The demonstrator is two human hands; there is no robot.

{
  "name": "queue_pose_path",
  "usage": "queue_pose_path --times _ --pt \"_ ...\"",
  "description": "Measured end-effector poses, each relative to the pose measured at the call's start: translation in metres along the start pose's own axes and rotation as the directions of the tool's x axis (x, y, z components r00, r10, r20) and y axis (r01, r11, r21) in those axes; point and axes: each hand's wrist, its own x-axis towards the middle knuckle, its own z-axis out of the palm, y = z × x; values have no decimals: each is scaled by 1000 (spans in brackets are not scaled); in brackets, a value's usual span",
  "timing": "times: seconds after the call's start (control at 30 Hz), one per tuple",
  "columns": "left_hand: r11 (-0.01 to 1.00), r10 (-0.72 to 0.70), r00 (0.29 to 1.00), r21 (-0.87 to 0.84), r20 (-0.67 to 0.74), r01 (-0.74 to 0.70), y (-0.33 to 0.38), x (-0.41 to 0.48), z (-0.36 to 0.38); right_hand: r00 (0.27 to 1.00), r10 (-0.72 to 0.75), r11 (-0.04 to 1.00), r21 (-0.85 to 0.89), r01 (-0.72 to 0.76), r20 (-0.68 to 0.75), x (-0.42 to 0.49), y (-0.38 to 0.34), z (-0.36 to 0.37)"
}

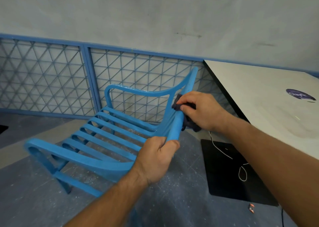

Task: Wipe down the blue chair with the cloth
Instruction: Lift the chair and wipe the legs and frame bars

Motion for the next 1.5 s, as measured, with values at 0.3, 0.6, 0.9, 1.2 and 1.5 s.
queue_pose_path --times 0.3,0.6,0.9,1.2,1.5 --pt "999 44 996 -36 82 -42 3 -22 -15 979 -204 976 75 205 -20 -38 -25 9" --pt "962 -132 960 266 246 64 23 -44 -60 991 -25 988 149 45 -133 -7 1 23" --pt "790 -353 923 577 151 207 53 -24 -38 915 -309 948 -8 317 -259 -44 -31 42" --pt "722 -380 923 641 55 259 56 -12 -23 916 -332 936 43 350 -228 -13 -25 43" --pt "776 -351 933 582 78 243 53 -17 -27 833 -384 891 78 448 -397 -27 -31 60"
